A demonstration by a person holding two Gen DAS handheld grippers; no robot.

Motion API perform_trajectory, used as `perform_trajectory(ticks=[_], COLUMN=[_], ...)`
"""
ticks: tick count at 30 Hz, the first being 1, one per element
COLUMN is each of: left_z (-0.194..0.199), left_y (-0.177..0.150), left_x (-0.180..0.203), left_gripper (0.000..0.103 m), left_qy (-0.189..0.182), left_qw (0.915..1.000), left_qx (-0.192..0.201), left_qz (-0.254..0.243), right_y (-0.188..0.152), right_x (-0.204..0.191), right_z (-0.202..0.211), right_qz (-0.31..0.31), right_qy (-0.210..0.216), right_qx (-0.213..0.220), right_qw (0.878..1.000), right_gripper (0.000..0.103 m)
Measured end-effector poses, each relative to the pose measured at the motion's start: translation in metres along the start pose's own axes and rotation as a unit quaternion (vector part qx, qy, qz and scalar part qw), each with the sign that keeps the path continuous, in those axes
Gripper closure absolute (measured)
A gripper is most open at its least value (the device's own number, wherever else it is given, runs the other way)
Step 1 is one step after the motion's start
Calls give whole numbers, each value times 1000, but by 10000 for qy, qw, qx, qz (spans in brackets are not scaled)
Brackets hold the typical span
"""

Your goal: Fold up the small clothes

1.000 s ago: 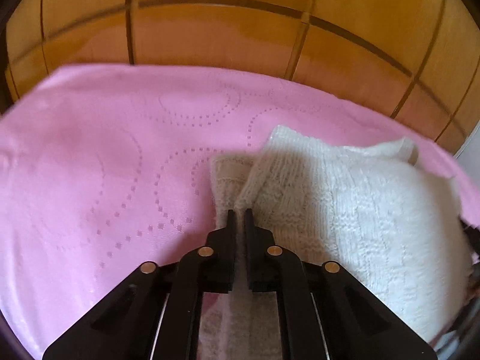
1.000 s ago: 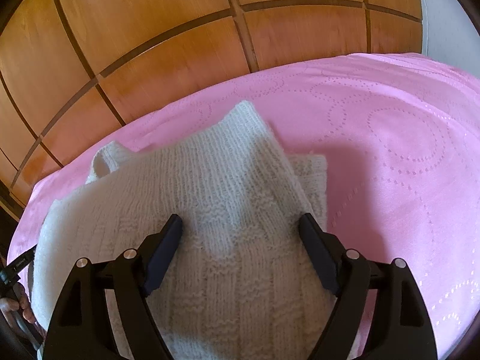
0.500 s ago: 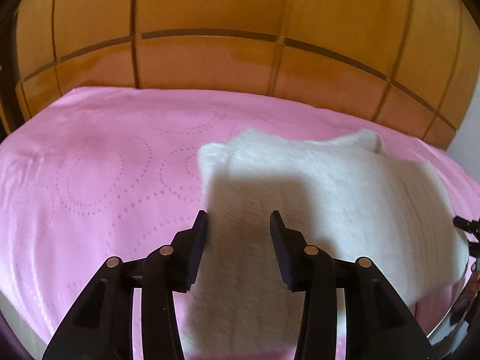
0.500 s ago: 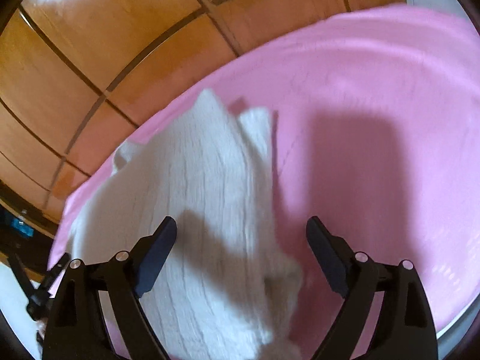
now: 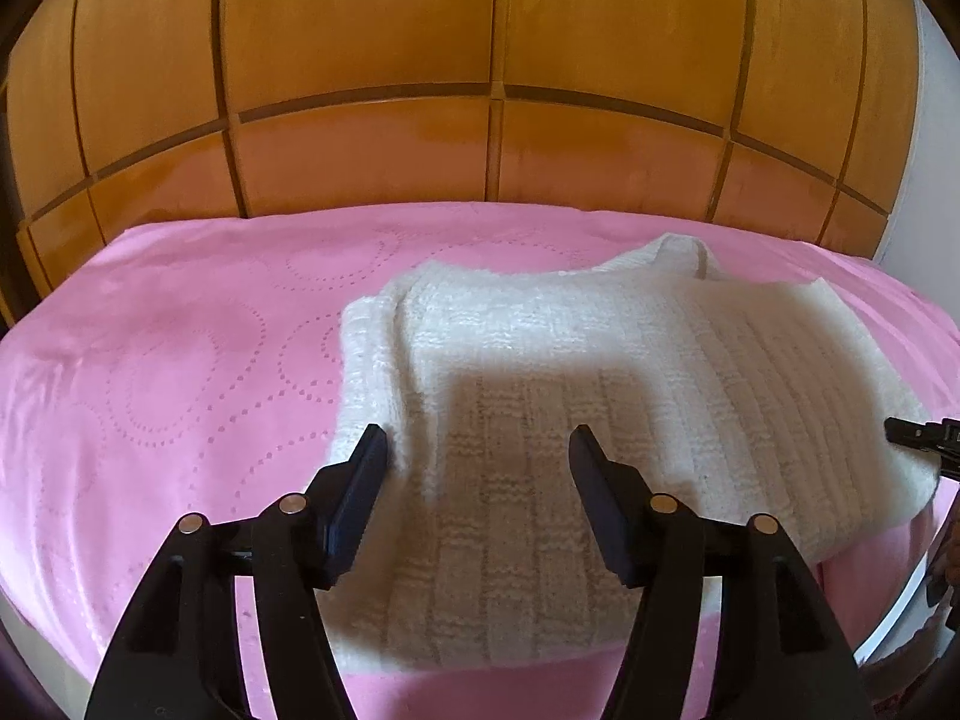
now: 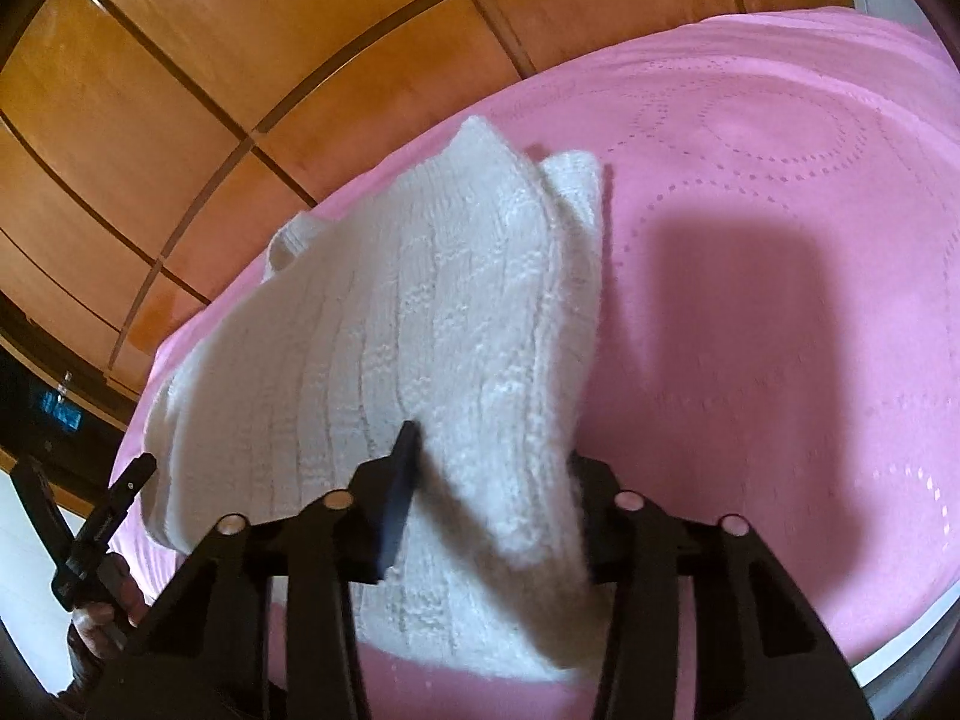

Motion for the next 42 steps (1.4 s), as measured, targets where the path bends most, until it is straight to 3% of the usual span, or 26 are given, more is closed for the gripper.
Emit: perform_trajectory(ticks=[4, 6, 11, 13, 15, 18, 21, 30, 35, 39, 42], left_z=[2, 5, 16, 16, 12, 0, -28, -36, -31, -22, -20], left_y=[0, 1, 3, 1, -2, -8, -17, -15, -10, -4, -4], left_x=[-1, -1, 0, 4, 5, 5, 1, -9, -26, -57, -77], left_gripper=[42, 42, 42, 42, 42, 43, 44, 44, 45, 47, 53], left_qy=[-27, -18, -138, -256, -359, -661, -1073, -1619, -2089, -2518, -2609], left_qw=[10000, 9999, 9994, 9993, 9992, 9975, 9913, 9822, 9697, 9502, 9420], left_qx=[35, 94, 278, 255, 149, -126, -700, -782, -804, -701, -715], left_qz=[80, 108, 169, 109, 89, 192, 302, 544, 976, 1697, 1988], right_y=[1, 1, 2, 3, 5, 8, 15, 34, 39, 33, 21], right_x=[1, 0, -6, -8, -12, -19, -36, -117, -188, -239, -274], right_z=[-2, -5, -8, -9, -9, -4, 6, 25, 18, -4, -31], right_qz=[-74, -114, -40, -9, -13, 85, 219, 820, 1241, 1575, 1761], right_qy=[77, 134, -11, -134, -163, -277, -251, 336, 947, 1253, 1433], right_qx=[-38, -45, -91, -124, -175, -205, -147, 36, 118, -7, -213], right_qw=[9999, 9998, 9999, 9998, 9997, 9994, 9993, 9961, 9877, 9795, 9737], right_gripper=[57, 49, 47, 51, 65, 76, 79, 84, 85, 86, 87])
Point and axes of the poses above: each gripper's, at about its wrist camera, not at the fingertips, and z roughly against the way its jaws point, x to its right, y to its top, the point moved 4 cm from there along -z, roughly the way its jaws point, and after that the axes turned 2 degrees about y, right-handed, at the moved point
